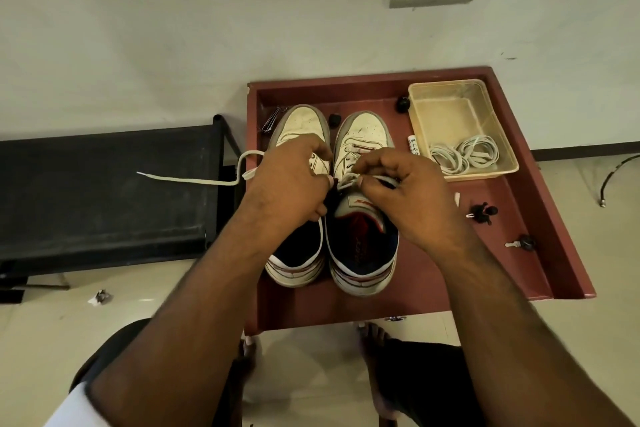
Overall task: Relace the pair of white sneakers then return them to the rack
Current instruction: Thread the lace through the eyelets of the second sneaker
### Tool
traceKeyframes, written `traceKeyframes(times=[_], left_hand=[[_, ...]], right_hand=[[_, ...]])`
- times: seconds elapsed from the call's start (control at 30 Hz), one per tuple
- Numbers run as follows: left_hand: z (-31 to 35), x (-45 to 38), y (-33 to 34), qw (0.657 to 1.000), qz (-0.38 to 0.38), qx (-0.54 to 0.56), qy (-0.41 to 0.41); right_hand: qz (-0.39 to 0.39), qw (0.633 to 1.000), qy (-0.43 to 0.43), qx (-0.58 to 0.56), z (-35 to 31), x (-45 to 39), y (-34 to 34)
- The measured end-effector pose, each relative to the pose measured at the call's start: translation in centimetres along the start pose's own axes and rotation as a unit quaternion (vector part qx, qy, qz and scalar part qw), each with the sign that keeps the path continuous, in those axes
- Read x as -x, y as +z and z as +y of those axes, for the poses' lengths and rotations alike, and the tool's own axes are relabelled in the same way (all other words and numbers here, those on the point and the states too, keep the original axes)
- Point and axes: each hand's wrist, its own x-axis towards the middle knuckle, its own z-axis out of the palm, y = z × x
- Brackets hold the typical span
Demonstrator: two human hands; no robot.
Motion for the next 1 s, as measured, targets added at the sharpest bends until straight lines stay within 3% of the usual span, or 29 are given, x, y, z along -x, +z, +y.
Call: traceKeyframes(times=[0.1,0.2,0.5,0.67,0.83,1.0], left_hand=[[-0.2,-0.1,0.0,0.999,0.011,0.035,0.004],[-0.3,0.0,0.4,0.998,0.025,0.060,0.003],[-0.7,-0.3,1.0,0.992,0.035,0.123,-0.016],[-0.6,-0.3,1.0,0.993,0.017,0.114,0.001],[-0.8,0.0,1.0,0.993,0.027,0.118,0.011],[-0.7,0.3,1.6,0.994,0.047,0.009,0.102]], right_hand=[[-0.023,0.999,-0.009,0.022,-0.1,0.0,0.6],[0.002,0.998,-0.030,0.064,-0.2,-0.1,1.2],[0.009,0.966,-0.012,0.258,-0.1,-0.5,1.5],[0.037,0.949,0.001,0.312,-0.4,-0.1,2.1],[-0.071,0.940,-0.015,0.334,-0.7,-0.3,1.3],[-0.036,0.932,-0.008,0.361,-0.7,-0.2,1.7]])
